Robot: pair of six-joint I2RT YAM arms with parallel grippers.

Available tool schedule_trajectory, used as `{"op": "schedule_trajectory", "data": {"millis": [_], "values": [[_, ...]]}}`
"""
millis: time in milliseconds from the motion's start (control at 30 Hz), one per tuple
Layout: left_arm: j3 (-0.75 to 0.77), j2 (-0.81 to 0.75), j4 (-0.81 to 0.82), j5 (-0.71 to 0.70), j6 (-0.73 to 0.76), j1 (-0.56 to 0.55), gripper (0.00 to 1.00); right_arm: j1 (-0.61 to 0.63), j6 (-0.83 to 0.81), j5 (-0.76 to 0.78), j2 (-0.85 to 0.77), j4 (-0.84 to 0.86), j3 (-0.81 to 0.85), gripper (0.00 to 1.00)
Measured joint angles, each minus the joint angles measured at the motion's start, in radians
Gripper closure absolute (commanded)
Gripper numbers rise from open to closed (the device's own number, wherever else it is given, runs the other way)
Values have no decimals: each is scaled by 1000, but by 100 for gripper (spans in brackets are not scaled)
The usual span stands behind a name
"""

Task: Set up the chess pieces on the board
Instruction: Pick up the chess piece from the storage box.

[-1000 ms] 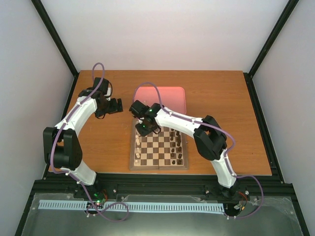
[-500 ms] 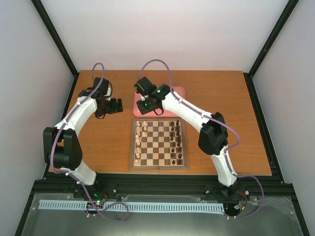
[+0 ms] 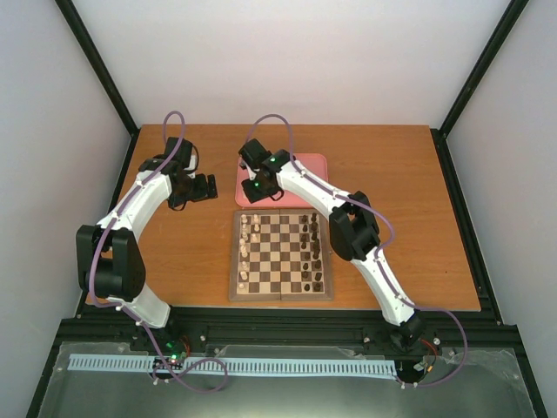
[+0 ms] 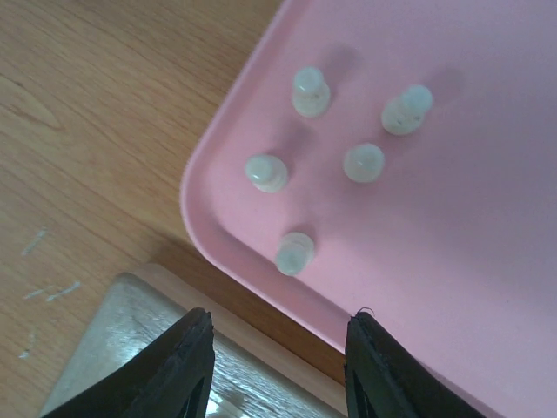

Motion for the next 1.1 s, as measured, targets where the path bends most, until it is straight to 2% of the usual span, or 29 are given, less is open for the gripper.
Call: {"op": "schedule_trajectory", "data": {"millis": [233, 500, 833, 1100], "values": [[0, 0, 0, 0, 0, 0, 0, 2, -5, -38, 17, 16, 37, 58], [0, 0, 0, 0, 0, 0, 0, 2, -9, -30, 119, 28, 70, 59], [0, 2, 0, 0, 0, 0, 0, 1, -17, 6, 137, 33, 124, 67], [0, 17, 0, 0, 0, 0, 0, -1, -22, 6, 149, 32, 136, 70]]}}
